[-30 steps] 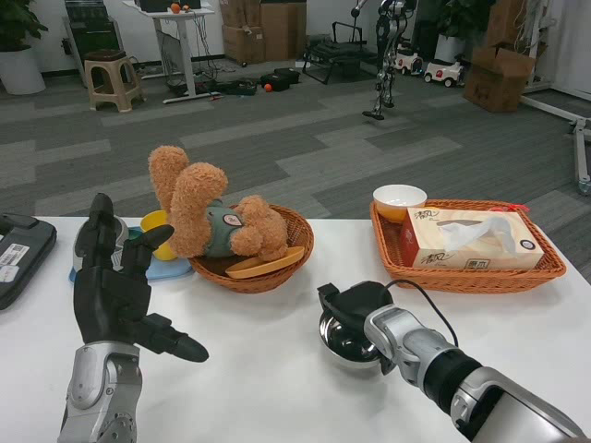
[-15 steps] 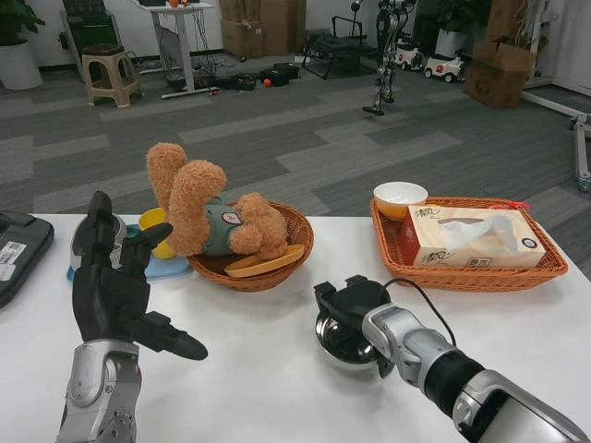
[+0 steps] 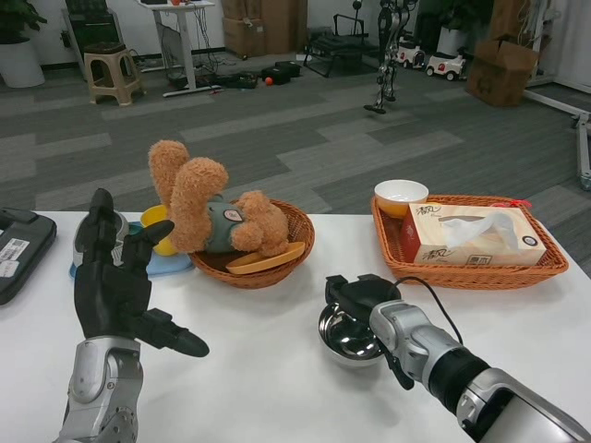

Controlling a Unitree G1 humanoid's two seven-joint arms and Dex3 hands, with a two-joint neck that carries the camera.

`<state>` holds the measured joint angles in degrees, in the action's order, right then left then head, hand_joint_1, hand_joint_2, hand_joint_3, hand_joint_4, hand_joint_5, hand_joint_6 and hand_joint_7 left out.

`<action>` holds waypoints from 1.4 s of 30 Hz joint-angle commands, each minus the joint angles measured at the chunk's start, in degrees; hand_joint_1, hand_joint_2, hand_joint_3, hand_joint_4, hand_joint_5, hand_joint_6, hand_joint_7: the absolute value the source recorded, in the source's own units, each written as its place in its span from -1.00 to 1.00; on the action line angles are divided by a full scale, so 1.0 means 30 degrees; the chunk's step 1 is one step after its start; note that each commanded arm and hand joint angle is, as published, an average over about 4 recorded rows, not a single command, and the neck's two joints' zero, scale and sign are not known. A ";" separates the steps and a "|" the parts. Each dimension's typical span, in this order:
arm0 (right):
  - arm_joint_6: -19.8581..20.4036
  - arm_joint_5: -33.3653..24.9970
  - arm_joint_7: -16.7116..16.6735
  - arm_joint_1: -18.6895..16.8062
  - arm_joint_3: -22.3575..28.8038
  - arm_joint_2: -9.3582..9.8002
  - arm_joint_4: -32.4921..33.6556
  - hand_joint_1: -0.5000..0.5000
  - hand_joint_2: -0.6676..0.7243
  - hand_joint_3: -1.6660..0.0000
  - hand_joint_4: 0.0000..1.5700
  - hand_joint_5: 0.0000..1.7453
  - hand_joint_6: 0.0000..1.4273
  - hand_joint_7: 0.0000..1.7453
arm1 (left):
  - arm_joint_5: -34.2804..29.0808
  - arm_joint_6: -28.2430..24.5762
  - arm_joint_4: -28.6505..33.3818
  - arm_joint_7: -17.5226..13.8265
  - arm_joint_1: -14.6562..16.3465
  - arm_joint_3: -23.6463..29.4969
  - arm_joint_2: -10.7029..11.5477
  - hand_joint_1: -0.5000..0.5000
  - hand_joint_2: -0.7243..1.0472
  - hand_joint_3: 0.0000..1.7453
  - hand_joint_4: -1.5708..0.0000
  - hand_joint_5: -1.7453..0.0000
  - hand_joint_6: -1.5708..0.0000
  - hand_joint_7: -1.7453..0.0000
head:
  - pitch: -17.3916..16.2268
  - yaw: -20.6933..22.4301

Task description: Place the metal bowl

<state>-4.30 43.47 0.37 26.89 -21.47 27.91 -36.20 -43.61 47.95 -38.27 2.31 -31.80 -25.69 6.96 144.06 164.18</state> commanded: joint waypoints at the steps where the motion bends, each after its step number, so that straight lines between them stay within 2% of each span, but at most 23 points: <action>1: -0.0090 -0.0685 0.0133 -0.0431 0.0865 0.0198 -0.0128 -0.88 1.00 1.00 -1.00 -0.89 -1.00 -0.04 | -0.0125 0.0159 -0.0133 -0.0009 -0.0107 -0.0005 -0.0007 -0.91 -0.40 -1.00 -0.38 -0.53 1.00 0.92 | 0.0025 0.0037; 7: 0.0525 -0.1498 0.0126 -0.1259 0.3128 0.0058 0.1066 -0.92 1.00 1.00 -1.00 -1.00 -1.00 -0.36 | -0.0184 0.0189 -0.0133 -0.0009 -0.0093 -0.0020 -0.0007 -0.91 -0.40 -1.00 -0.38 -0.53 1.00 0.92 | 0.0042 0.0074; 11: 0.1002 -0.2384 0.0119 -0.1706 0.4330 -0.0066 0.2076 -0.92 1.00 1.00 -1.00 -1.00 -0.99 -0.78 | -0.0184 0.0189 -0.0133 -0.0009 -0.0093 -0.0042 0.0015 -0.91 -0.40 -1.00 -0.38 -0.53 1.00 0.92 | 0.0040 0.0074; 13: 0.1338 -0.3176 0.0126 -0.2006 0.5062 -0.0161 0.2779 -0.92 1.00 1.00 -1.00 -1.00 -0.98 -0.90 | -0.0191 0.0189 -0.0133 -0.0009 -0.0093 -0.0049 0.0023 -0.91 -0.40 -1.00 -0.38 -0.53 1.00 0.92 | 0.0150 0.0111; 20: 0.2679 -0.6230 0.0104 -0.3302 0.7340 -0.0689 0.5870 -0.92 1.00 1.00 -1.00 -1.00 -1.00 -1.00 | -0.0191 0.0189 -0.0082 -0.0009 0.0017 0.0017 0.0023 -0.91 -0.37 -1.00 -0.38 -0.53 1.00 0.92 | 0.0223 0.0284; 23: 0.4898 -0.9972 -0.0072 -0.4137 0.8973 -0.1245 0.7438 -0.92 1.00 1.00 -1.00 -1.00 -1.00 -1.00 | -0.0184 0.0211 -0.0075 -0.0009 0.0083 0.0090 0.0030 -0.91 -0.37 -1.00 -0.38 -0.53 1.00 0.92 | 0.0229 0.0269; 26: 0.7234 -1.3261 -0.0636 -0.4423 0.9515 -0.1524 0.7643 -0.92 1.00 1.00 -1.00 -1.00 -1.00 -0.94 | -0.0199 0.0218 -0.0075 -0.0009 0.0083 0.0083 0.0052 -0.91 -0.40 -1.00 -0.38 -0.53 1.00 0.92 | 0.0313 0.0260; 30: 1.0604 -1.6586 -0.2013 -0.4643 0.9486 -0.1597 0.6954 -0.92 1.00 1.00 -1.00 -1.00 -1.00 -0.92 | -0.0199 0.0218 -0.0104 0.0006 0.0010 0.0068 0.0067 -0.91 -0.40 -1.00 -0.38 -0.53 1.00 0.92 | 0.0626 0.0416; 34: 1.4398 -1.9809 -0.3097 -0.4657 0.8548 -0.1494 0.5094 -0.92 1.00 1.00 -1.00 -1.00 -1.00 -0.90 | -0.0199 0.0218 -0.0104 -0.0009 -0.0034 0.0068 0.0111 -0.91 -0.40 -1.00 -0.38 -0.53 1.00 0.92 | 0.1230 0.0799; 35: 1.4998 -2.0278 -0.3360 -0.4657 0.8431 -0.1472 0.4845 -0.90 1.00 1.00 -1.00 -1.00 -1.00 -0.88 | -0.0199 0.0218 -0.0097 -0.0009 -0.0034 0.0068 0.0111 -0.91 -0.37 -1.00 -0.38 -0.53 1.00 0.92 | 0.1491 0.0960; 37: 1.6075 -2.1039 -0.3910 -0.4657 0.8285 -0.1450 0.4457 -0.85 0.95 1.00 -1.00 -0.94 -1.00 -0.80 | -0.0199 0.0218 -0.0082 -0.0009 -0.0034 0.0075 0.0111 -0.91 -0.37 -1.00 -0.38 -0.53 1.00 0.92 | 0.1950 0.1237; 42: 1.8177 -2.2475 -0.4928 -0.4657 0.8065 -0.1450 0.3819 -0.83 0.91 1.00 -1.00 -0.50 -1.00 -0.62 | -0.0199 0.0218 -0.0045 -0.0009 0.0025 0.0127 0.0111 -0.91 -0.40 -1.00 -0.38 -0.53 1.00 0.92 | 0.2967 0.1792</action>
<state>48.00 -22.32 -13.54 13.18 2.86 23.36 -23.82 -43.98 48.51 -38.27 2.31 -31.99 -25.57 7.13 152.31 169.22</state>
